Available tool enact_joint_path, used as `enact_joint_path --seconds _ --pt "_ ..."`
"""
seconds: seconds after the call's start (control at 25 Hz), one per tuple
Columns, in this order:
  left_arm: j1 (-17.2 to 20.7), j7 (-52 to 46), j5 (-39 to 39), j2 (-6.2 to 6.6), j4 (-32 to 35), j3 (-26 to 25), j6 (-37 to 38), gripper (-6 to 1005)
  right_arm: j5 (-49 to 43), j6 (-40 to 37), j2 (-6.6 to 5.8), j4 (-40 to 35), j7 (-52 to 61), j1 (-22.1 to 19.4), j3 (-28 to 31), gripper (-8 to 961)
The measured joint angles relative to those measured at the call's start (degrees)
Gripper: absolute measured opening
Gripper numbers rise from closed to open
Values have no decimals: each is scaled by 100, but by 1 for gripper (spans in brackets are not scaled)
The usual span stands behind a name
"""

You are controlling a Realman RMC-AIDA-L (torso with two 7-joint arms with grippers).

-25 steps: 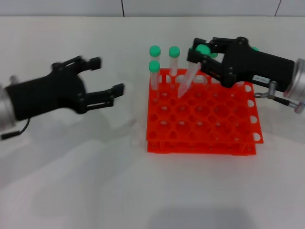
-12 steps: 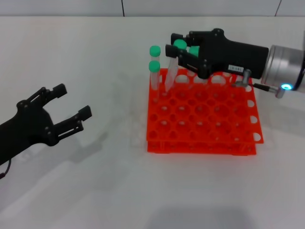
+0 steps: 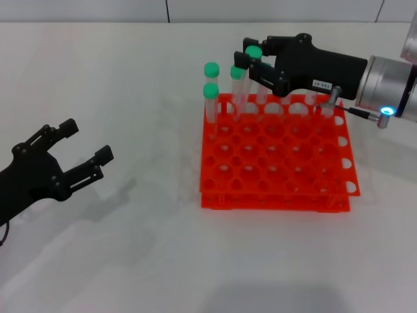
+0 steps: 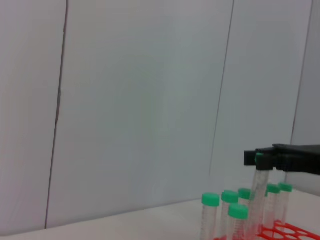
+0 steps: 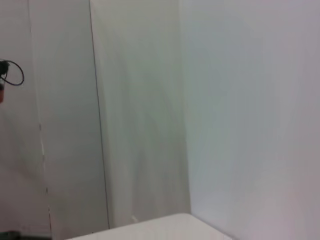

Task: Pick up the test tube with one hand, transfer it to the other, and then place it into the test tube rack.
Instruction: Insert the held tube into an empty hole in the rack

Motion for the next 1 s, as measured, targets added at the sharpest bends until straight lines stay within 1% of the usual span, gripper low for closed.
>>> enact_joint_path --seconds 0.44,1.0 --pt "-166 -24 38 6 -59 -34 7 885 2 184 1 18 14 4 -215 248" --pt "-117 -215 507 12 -86 -38 -39 885 11 521 1 28 30 15 -480 249"
